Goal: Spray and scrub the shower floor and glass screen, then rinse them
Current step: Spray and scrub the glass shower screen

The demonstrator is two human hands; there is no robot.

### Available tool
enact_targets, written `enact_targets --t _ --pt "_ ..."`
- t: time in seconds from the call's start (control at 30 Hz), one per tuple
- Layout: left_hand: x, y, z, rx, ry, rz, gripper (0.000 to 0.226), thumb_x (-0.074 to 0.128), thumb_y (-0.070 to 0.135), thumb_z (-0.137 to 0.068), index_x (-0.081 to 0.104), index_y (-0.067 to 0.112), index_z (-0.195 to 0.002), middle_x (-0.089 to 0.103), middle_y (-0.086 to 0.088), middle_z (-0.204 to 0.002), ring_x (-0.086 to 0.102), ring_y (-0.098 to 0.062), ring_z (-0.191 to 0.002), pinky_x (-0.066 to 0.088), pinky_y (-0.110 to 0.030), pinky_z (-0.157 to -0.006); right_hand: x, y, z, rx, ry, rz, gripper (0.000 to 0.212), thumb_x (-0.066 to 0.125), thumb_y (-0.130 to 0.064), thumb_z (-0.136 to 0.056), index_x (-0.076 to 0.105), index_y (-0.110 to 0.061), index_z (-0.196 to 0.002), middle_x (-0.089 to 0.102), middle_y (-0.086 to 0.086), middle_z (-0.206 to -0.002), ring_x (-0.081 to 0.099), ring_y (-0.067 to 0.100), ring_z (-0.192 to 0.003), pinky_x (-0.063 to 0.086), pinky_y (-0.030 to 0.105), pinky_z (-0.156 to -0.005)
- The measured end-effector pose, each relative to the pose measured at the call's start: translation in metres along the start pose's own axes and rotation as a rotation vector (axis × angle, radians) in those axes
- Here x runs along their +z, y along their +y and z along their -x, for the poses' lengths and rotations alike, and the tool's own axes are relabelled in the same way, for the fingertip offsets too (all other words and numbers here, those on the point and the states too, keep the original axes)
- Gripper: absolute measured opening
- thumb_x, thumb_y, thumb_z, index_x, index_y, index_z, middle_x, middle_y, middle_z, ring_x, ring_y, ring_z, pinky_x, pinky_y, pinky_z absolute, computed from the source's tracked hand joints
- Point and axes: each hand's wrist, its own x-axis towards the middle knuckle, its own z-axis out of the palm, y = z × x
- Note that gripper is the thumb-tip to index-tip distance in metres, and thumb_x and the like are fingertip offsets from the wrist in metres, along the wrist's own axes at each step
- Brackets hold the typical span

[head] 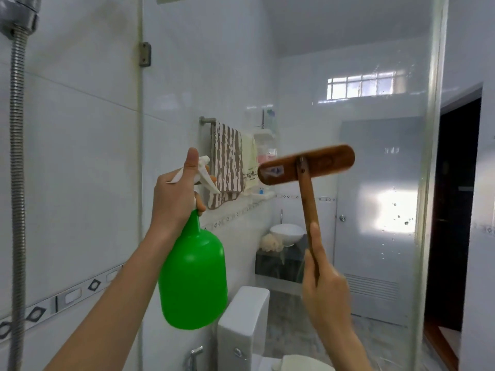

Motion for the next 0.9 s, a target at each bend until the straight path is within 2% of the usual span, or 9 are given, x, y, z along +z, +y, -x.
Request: enact_targets --t 0.17,0.3,0.4,0.57,0.63,0.73,0.77,0.83,0.9 --pt "0.012 0.008 0.004 -0.001 -0.027 -0.009 0.047 0.043 0.065 -0.092 0.075 0.031 -0.098 0.078 0.005 -0.092 0.046 -0.013 -0.035 0.043 -0.024 -0.044 -0.028 -0.015 -0.11 -0.072 0.08 0.084 0.055 0.035 -0.032 -0.1 0.018 -0.03 -0.153 0.05 0.004 -0.056 0.054 0.02 -0.046 0.054 0.029 -0.047" --pt "0.014 0.013 0.006 0.007 -0.011 0.022 0.043 0.043 0.064 -0.093 0.074 0.035 -0.092 0.078 0.008 -0.087 0.045 -0.013 -0.035 0.043 -0.022 -0.043 -0.033 0.01 -0.036 -0.04 0.072 0.112 0.06 0.035 -0.035 -0.097 0.01 -0.036 -0.151 0.041 -0.009 -0.049 0.041 0.007 -0.035 0.044 0.016 -0.037" --pt "0.016 0.017 0.006 0.023 -0.004 0.04 0.045 0.042 0.065 -0.093 0.074 0.034 -0.095 0.077 0.007 -0.082 0.046 -0.012 -0.036 0.043 -0.021 -0.042 -0.044 0.024 -0.024 -0.051 0.026 0.146 0.06 0.037 -0.035 -0.094 0.017 -0.031 -0.151 0.036 -0.015 -0.048 0.035 0.001 -0.033 0.039 0.009 -0.037" --pt "0.027 0.022 -0.001 0.018 -0.022 0.047 0.042 0.045 0.066 -0.091 0.074 0.036 -0.085 0.077 0.004 -0.084 0.044 -0.012 -0.035 0.042 -0.023 -0.043 -0.069 -0.004 -0.124 -0.033 0.14 0.189 0.051 0.038 -0.029 -0.101 0.011 -0.042 -0.142 0.042 -0.008 -0.054 0.044 0.005 -0.041 0.036 0.008 -0.039" --pt "0.029 0.023 -0.003 0.024 -0.02 0.052 0.043 0.044 0.066 -0.091 0.074 0.037 -0.083 0.077 0.007 -0.079 0.045 -0.012 -0.035 0.042 -0.025 -0.045 -0.07 -0.005 -0.098 0.043 0.126 0.152 0.051 0.038 -0.029 -0.101 0.018 -0.037 -0.147 0.041 -0.008 -0.052 0.043 0.004 -0.04 0.037 0.01 -0.039" --pt "0.031 0.022 -0.004 0.031 -0.016 0.064 0.045 0.043 0.067 -0.09 0.074 0.035 -0.095 0.076 0.015 -0.077 0.046 -0.012 -0.036 0.042 -0.026 -0.047 -0.069 -0.01 -0.04 0.127 0.095 0.131 0.053 0.033 -0.036 -0.095 0.025 -0.032 -0.148 0.039 -0.009 -0.047 0.039 0.003 -0.038 0.039 0.011 -0.039" --pt "0.031 0.023 -0.006 0.034 -0.019 0.063 0.047 0.043 0.068 -0.09 0.074 0.034 -0.099 0.076 0.015 -0.079 0.046 -0.012 -0.036 0.042 -0.026 -0.046 -0.07 -0.015 -0.048 0.115 0.085 0.149 0.055 0.032 -0.039 -0.093 0.031 -0.028 -0.148 0.041 -0.008 -0.049 0.042 0.005 -0.039 0.039 0.012 -0.039" --pt "0.033 0.023 -0.008 0.026 -0.031 0.044 0.047 0.043 0.068 -0.089 0.074 0.035 -0.098 0.077 0.011 -0.079 0.047 -0.013 -0.037 0.041 -0.025 -0.045 -0.079 -0.025 -0.105 0.085 0.153 0.183 0.041 0.033 -0.035 -0.1 0.046 -0.024 -0.137 0.047 -0.005 -0.057 0.048 0.006 -0.047 0.038 0.01 -0.041" --pt "0.034 0.025 -0.01 0.025 -0.03 0.044 0.045 0.043 0.069 -0.089 0.075 0.037 -0.091 0.076 0.006 -0.081 0.047 -0.013 -0.038 0.041 -0.026 -0.045 -0.093 -0.04 -0.174 0.049 0.224 0.149 0.04 0.035 -0.026 -0.104 0.036 -0.032 -0.143 0.051 0.0 -0.067 0.051 0.012 -0.056 0.038 0.013 -0.05"
